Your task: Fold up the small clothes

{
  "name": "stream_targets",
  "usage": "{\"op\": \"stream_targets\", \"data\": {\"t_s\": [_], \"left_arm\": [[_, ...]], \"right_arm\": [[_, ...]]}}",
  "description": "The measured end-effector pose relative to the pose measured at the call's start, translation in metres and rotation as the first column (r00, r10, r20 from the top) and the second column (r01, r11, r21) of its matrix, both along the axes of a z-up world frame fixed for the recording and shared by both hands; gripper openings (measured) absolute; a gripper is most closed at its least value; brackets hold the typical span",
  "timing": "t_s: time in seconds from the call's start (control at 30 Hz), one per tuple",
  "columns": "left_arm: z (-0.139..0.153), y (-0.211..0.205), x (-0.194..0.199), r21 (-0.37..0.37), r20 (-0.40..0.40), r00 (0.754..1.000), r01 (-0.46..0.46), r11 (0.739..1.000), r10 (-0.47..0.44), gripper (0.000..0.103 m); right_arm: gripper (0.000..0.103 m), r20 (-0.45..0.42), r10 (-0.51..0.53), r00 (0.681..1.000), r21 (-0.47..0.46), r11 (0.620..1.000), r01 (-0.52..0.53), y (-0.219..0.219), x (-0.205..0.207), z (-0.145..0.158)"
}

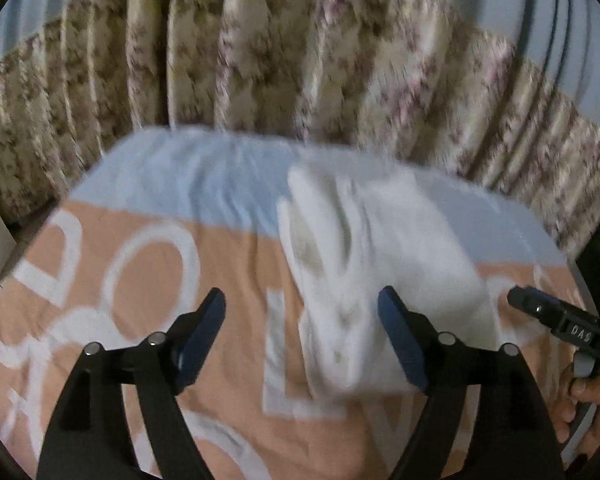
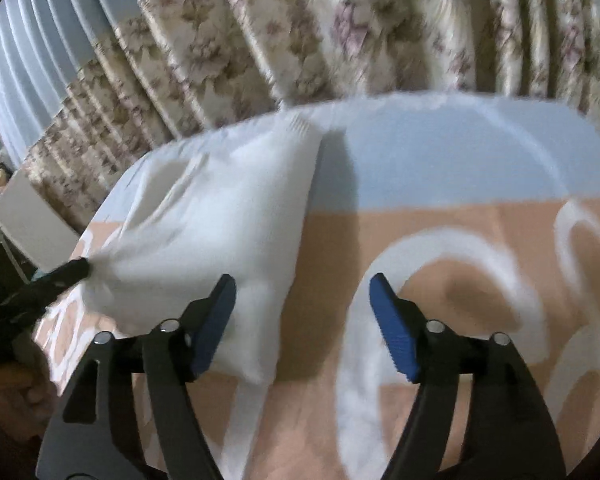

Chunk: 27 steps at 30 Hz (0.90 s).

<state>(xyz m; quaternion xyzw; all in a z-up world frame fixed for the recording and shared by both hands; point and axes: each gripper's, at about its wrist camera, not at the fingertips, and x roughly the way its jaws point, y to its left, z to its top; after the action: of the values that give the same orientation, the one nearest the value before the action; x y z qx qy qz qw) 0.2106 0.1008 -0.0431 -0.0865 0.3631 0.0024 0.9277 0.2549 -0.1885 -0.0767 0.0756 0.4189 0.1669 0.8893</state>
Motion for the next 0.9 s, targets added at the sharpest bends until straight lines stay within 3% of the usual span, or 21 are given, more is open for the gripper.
{"op": "stream_targets", "data": {"t_s": [0.17, 0.37, 0.47, 0.57, 0.9], "left_arm": [[0.011, -0.010, 0.034, 0.079, 0.018, 1.000, -0.021, 0.997, 0.020, 0.084], [-0.041, -0.021, 0.057, 0.271, -0.076, 0.996, -0.016, 0.962, 0.039, 0.086], [-0.058, -0.003, 0.049, 0.248, -0.068, 0.995, -0.049, 0.968, 0.068, 0.096], [-0.065, 0.011, 0.045, 0.230, -0.070, 0.994, -0.067, 0.971, 0.085, 0.100], [-0.069, 0.015, 0.035, 0.249, -0.044, 0.993, -0.092, 0.964, 0.106, 0.101]], "right_arm": [[0.073, 0.046, -0.036, 0.998, -0.035, 0.999, 0.038, 0.016, 0.034, 0.016], [0.073, 0.017, 0.005, 1.000, -0.123, 0.992, -0.003, 0.045, 0.050, -0.007], [0.077, 0.024, 0.014, 1.000, -0.173, 0.985, -0.010, 0.047, 0.041, -0.023], [0.082, 0.061, 0.033, 0.998, -0.218, 0.976, -0.019, 0.047, 0.030, -0.033], [0.083, 0.051, 0.016, 0.999, -0.199, 0.980, -0.006, 0.042, 0.017, -0.039]]}}
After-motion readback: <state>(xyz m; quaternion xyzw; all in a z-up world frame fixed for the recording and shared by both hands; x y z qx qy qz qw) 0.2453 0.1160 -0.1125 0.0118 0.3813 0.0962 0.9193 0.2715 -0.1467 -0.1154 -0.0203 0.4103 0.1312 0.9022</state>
